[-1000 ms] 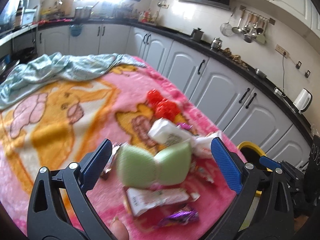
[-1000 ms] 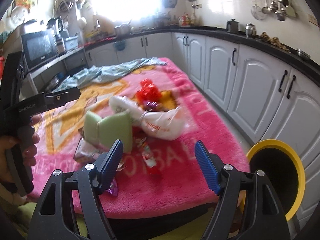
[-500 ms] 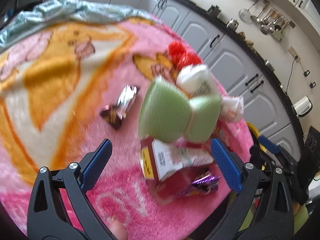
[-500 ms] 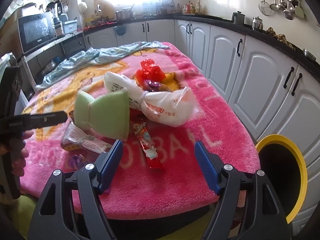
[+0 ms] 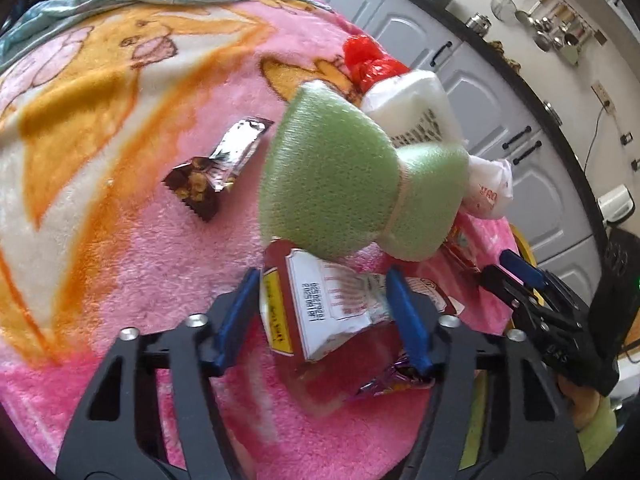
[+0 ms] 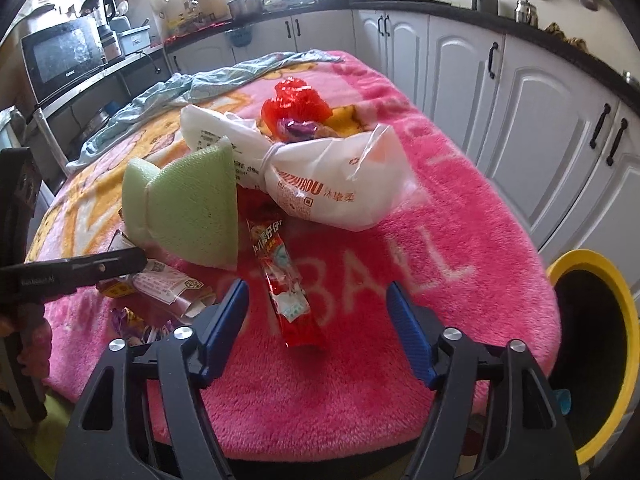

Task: Collect trash
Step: 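Move both tools back over the table toward the snack wrappers, then grasp the red snack wrapper with the right tool while the left tool grasps the yellow-labelled box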

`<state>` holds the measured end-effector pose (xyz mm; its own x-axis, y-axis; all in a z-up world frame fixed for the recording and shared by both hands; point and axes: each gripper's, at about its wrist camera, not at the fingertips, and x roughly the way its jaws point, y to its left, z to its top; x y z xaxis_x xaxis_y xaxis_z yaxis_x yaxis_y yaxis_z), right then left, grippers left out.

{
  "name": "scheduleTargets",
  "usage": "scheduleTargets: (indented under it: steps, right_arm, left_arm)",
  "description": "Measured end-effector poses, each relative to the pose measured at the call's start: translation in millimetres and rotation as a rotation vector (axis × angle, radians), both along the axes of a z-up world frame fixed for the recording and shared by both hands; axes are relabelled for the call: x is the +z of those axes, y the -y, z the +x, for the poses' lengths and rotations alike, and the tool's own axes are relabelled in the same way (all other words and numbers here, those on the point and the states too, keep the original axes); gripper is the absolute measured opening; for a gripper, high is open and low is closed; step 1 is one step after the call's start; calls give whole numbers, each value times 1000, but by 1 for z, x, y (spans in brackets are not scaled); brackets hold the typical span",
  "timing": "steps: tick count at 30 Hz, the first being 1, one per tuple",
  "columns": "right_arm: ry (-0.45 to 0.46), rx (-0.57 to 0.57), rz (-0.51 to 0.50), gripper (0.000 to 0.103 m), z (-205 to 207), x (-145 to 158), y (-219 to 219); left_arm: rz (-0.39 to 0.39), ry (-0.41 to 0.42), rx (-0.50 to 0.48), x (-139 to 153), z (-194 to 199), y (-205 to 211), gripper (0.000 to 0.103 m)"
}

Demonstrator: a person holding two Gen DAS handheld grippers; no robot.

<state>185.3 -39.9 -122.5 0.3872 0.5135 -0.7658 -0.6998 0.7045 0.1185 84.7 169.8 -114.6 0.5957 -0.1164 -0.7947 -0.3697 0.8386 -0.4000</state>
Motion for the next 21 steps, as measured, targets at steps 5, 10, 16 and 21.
scheduleTargets:
  steps: [5, 10, 16, 21]
  right_arm:
    - [-37, 13, 1, 49, 7, -9, -6]
    - [-48, 78, -16, 25, 1, -16, -16]
    - [-18, 94, -26, 17, -6, -11, -11]
    - [-31, 74, -2, 17, -6, -1, 6]
  left_arm:
    - [30, 2, 2, 0, -1, 0, 41]
    - [16, 16, 2, 2, -3, -2, 35]
    - [12, 53, -9, 13, -10, 0, 35]
    - [25, 107, -19, 32, -16, 4, 35]
